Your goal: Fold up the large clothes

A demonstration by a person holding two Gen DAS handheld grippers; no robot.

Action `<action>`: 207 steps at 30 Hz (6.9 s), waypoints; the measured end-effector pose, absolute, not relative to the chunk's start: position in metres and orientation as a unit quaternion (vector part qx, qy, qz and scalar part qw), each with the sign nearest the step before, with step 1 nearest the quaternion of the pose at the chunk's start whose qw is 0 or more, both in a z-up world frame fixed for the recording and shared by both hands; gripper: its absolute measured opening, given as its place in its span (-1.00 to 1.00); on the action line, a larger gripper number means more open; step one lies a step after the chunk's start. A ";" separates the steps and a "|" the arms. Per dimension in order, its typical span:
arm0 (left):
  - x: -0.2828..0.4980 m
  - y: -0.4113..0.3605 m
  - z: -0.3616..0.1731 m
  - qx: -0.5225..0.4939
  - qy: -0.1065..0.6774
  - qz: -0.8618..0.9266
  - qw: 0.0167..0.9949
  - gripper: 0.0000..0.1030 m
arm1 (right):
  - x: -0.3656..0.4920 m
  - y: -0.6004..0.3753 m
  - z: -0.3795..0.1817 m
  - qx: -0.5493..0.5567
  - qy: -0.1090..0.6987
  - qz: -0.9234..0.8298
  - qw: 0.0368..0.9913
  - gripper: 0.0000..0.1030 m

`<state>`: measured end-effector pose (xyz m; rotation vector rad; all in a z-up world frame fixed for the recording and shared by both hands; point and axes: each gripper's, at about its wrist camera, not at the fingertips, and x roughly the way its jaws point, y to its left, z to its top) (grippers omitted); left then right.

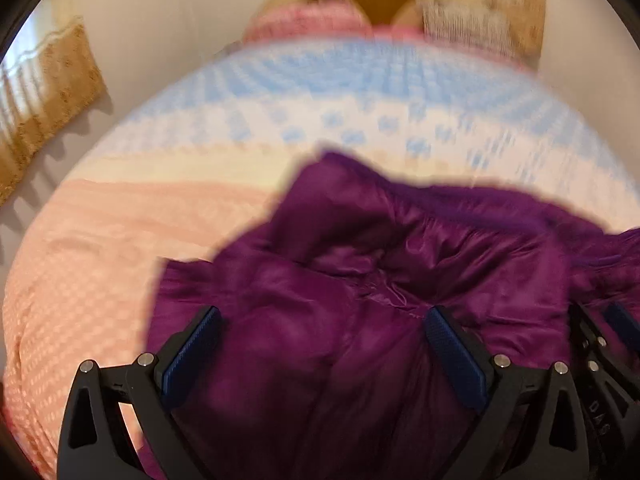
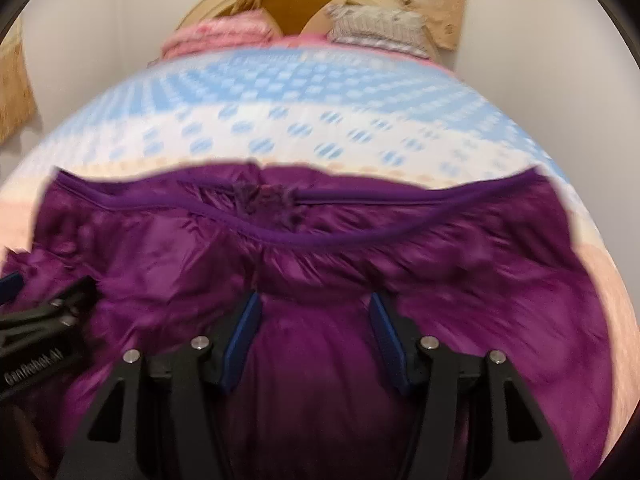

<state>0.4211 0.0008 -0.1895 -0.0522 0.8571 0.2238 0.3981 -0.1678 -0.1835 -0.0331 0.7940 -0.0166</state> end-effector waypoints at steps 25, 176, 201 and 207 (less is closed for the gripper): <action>0.281 0.080 -0.219 -0.119 0.395 0.171 0.895 0.97 | 0.282 -0.149 -0.211 -0.066 0.347 -0.013 0.935 0.71; 0.447 -0.109 -0.209 0.003 0.388 0.029 0.921 0.96 | 0.375 -0.269 -0.221 0.108 0.383 -0.127 0.909 0.08; 0.439 -0.097 -0.201 -0.017 0.421 0.005 0.907 0.96 | 0.379 -0.272 -0.229 0.119 0.399 -0.116 0.902 0.14; 0.378 -0.055 -0.185 -0.046 0.415 -0.032 0.908 0.96 | 0.357 -0.274 -0.213 0.124 0.381 -0.099 0.911 0.18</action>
